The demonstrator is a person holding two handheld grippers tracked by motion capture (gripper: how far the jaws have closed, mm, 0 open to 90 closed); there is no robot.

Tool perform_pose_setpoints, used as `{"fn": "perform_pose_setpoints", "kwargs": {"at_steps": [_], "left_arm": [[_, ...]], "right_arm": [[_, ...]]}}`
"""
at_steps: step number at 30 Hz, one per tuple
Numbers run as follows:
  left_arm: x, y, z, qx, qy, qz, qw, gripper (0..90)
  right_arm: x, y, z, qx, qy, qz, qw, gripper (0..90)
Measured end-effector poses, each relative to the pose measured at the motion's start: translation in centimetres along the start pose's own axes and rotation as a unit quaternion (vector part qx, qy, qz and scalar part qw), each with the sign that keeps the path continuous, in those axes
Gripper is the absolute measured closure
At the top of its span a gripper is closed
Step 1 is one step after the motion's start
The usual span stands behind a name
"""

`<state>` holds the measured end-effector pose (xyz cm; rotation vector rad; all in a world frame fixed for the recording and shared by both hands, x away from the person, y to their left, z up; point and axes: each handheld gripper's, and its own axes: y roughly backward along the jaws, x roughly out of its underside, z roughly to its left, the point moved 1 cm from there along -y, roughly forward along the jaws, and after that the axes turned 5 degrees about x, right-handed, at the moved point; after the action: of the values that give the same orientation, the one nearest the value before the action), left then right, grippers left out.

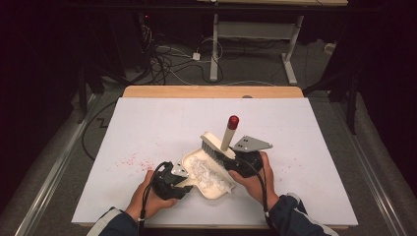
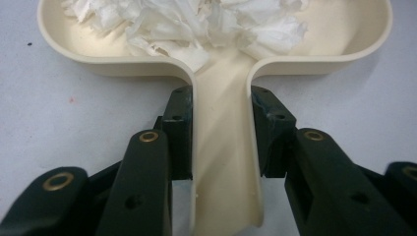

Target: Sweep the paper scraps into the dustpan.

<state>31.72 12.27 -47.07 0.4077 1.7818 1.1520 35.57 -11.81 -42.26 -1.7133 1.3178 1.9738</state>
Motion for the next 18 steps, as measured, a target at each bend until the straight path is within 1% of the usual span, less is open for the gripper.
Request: {"fn": "perform_pose_setpoints", "kwargs": {"at_steps": [2,4,6,7,8,9,10,11,12,15,17,18], "left_arm": [[0.1,0.1,0.0,0.0,0.001,-0.001,1.0,63.3],[0.2,0.2,0.1,0.001,0.002,-0.002,1.0,63.3],[0.3,0.2,0.1,0.001,0.003,-0.002,1.0,63.3],[0.3,0.2,0.2,0.001,0.004,-0.002,1.0,63.3],[0.3,0.3,0.2,0.0,0.004,-0.002,1.0,63.3],[0.3,0.3,0.2,0.0,0.004,-0.001,1.0,63.3],[0.4,0.4,0.2,0.001,0.005,0.0,1.0,63.3],[0.4,0.4,0.2,0.002,0.005,0.0,1.0,63.3],[0.5,0.4,0.3,0.004,0.006,0.001,1.0,63.3],[0.7,0.5,0.5,0.01,0.012,0.0,0.9999,63.3],[0.7,0.5,0.6,0.013,0.014,0.0,0.9998,63.3],[0.7,0.5,0.7,0.015,0.015,0.0,0.9998,63.3]], "right_arm": [[0.0,0.2,-0.2,0.0,0.0,0.001,1.0,67.6],[0.0,0.6,-0.8,-0.001,0.0,0.004,1.0,67.6],[0.2,0.9,-1.3,0.003,0.002,0.005,1.0,67.6],[0.4,1.0,-1.9,0.004,0.005,0.014,0.9999,67.6],[0.4,1.0,-1.9,0.004,0.005,0.014,0.9999,67.6],[0.7,1.0,-2.2,0.007,0.01,0.023,0.9997,67.6],[0.8,1.0,-2.4,0.011,0.013,0.027,0.9995,67.6],[1.4,0.8,-2.8,0.026,0.031,0.041,0.9983,67.6],[1.4,0.8,-2.8,0.026,0.031,0.041,0.9983,67.6],[1.8,0.5,-3.3,0.038,0.039,0.048,0.9973,67.6],[2.0,0.2,-3.8,0.049,0.041,0.047,0.9968,67.6],[2.1,0.0,-4.0,0.046,0.039,0.046,0.9971,67.6]]}}
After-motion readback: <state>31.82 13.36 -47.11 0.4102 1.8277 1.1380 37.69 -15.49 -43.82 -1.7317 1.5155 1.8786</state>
